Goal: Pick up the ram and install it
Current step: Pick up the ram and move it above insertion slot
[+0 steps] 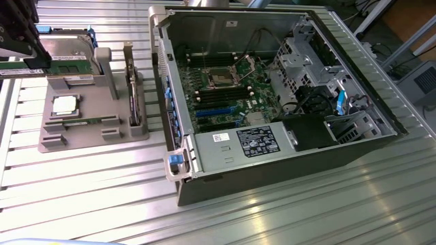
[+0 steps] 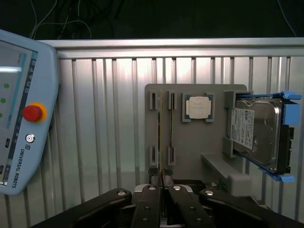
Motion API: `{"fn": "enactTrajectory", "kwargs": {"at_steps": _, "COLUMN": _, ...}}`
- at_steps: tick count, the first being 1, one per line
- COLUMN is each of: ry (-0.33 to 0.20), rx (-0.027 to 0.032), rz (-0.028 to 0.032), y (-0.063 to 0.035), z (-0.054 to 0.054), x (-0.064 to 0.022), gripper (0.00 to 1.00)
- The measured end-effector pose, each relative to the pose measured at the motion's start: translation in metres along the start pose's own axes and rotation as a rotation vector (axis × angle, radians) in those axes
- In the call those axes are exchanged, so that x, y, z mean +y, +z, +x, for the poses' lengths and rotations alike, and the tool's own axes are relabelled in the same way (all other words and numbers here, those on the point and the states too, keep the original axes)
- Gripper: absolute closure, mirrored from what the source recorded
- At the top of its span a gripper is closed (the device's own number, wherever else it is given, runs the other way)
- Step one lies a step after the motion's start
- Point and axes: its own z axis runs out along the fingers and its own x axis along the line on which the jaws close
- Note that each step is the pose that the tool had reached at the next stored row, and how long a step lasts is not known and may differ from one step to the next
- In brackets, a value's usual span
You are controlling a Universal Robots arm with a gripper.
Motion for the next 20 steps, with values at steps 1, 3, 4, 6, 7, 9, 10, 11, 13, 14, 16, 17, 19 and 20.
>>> {"fn": "enactTrajectory", "kwargs": {"at_steps": 1, "ry": 0.000, "rx": 0.0001, "rz": -0.0001, "y": -0.0001, "z": 0.000, "x": 0.0000, "gripper": 0.88}}
{"fn": "enactTrajectory", "kwargs": {"at_steps": 3, "ry": 0.000, "rx": 0.0001, "rz": -0.0001, "y": -0.0001, "z": 0.000, "x": 0.0000, "gripper": 0.88}}
{"fn": "enactTrajectory", "kwargs": {"at_steps": 4, "ry": 0.000, "rx": 0.0002, "rz": -0.0002, "y": -0.0002, "z": 0.000, "x": -0.0002, "gripper": 0.88}}
{"fn": "enactTrajectory", "kwargs": {"at_steps": 6, "ry": 0.000, "rx": 0.0007, "rz": -0.0002, "y": 0.0000, "z": 0.000, "x": -0.0038, "gripper": 0.88}}
{"fn": "enactTrajectory", "kwargs": {"at_steps": 7, "ry": 0.000, "rx": 0.0012, "rz": -0.0001, "y": 0.0001, "z": 0.000, "x": -0.0056, "gripper": 0.88}}
{"fn": "enactTrajectory", "kwargs": {"at_steps": 9, "ry": 0.000, "rx": 0.0021, "rz": -0.0001, "y": 0.0002, "z": 0.000, "x": -0.0097, "gripper": 0.88}}
{"fn": "enactTrajectory", "kwargs": {"at_steps": 10, "ry": 0.000, "rx": 0.0024, "rz": 0.0000, "y": 0.0003, "z": 0.000, "x": -0.0118, "gripper": 0.88}}
{"fn": "enactTrajectory", "kwargs": {"at_steps": 11, "ry": 0.000, "rx": 0.0025, "rz": -0.0001, "y": 0.0003, "z": 0.000, "x": -0.0133, "gripper": 0.88}}
{"fn": "enactTrajectory", "kwargs": {"at_steps": 13, "ry": 0.000, "rx": 0.0028, "rz": -0.0001, "y": 0.0004, "z": 0.000, "x": -0.0153, "gripper": 0.88}}
{"fn": "enactTrajectory", "kwargs": {"at_steps": 14, "ry": 0.000, "rx": 0.0029, "rz": -0.0001, "y": 0.0004, "z": 0.000, "x": -0.0165, "gripper": 0.88}}
{"fn": "enactTrajectory", "kwargs": {"at_steps": 16, "ry": 0.000, "rx": 0.0031, "rz": -0.0001, "y": 0.0005, "z": 0.000, "x": -0.0194, "gripper": 0.88}}
{"fn": "enactTrajectory", "kwargs": {"at_steps": 17, "ry": 0.000, "rx": 0.0033, "rz": -0.0001, "y": 0.0006, "z": 0.000, "x": -0.0218, "gripper": 0.88}}
{"fn": "enactTrajectory", "kwargs": {"at_steps": 19, "ry": 0.000, "rx": 0.0036, "rz": 0.0000, "y": 0.0007, "z": 0.000, "x": -0.0246, "gripper": 0.88}}
{"fn": "enactTrajectory", "kwargs": {"at_steps": 20, "ry": 0.000, "rx": 0.0038, "rz": -0.0001, "y": 0.0008, "z": -0.001, "x": -0.0267, "gripper": 0.88}}
